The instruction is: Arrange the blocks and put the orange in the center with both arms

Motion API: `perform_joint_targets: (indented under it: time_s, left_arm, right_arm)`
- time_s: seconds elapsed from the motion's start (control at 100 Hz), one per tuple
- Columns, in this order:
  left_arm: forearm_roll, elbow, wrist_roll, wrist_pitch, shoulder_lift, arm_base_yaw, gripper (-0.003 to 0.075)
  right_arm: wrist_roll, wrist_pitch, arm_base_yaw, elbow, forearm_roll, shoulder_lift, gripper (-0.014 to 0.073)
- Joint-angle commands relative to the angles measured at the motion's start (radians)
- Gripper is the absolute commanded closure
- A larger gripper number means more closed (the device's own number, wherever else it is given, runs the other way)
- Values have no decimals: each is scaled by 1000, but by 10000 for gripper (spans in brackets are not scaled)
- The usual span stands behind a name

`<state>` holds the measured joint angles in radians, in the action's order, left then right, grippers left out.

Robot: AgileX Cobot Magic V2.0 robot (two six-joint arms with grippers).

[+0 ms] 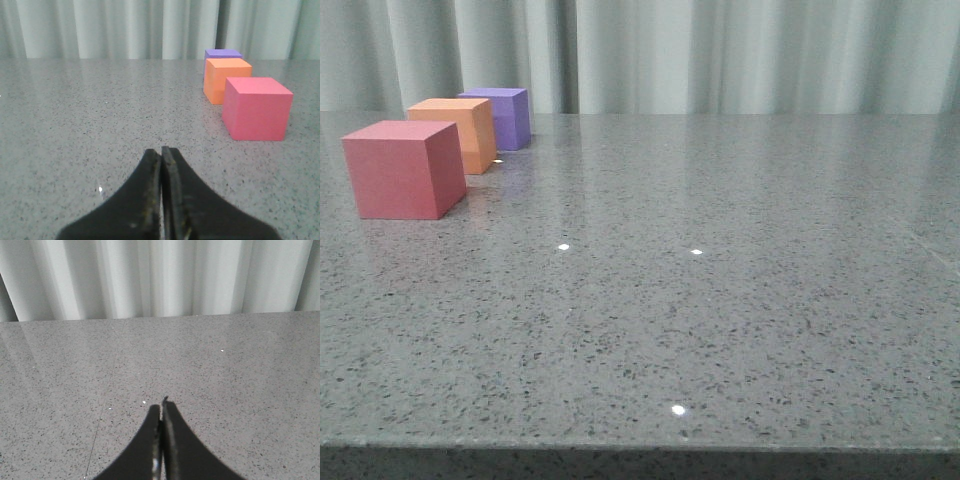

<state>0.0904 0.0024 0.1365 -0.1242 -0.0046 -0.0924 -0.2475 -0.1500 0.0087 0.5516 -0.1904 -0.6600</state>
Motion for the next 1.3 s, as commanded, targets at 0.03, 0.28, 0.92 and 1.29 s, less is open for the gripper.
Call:
perform_joint_targets:
  time_s: [0.03,0.28,0.92,1.29]
  left_arm:
    - [-9,35,9,169,-35,3,741]
    - [-9,42,9,178,-35,3,741]
    - [-9,42,9,178,-35,3,741]
    - [-9,42,9,178,-35,3,741]
  right_arm:
    - [7,82,-6,26,-12,5,662]
    - [7,82,-6,26,-12,5,662]
    - [7,82,-6,26,-12,5,662]
    - [7,82,-6,25,-12,76,662]
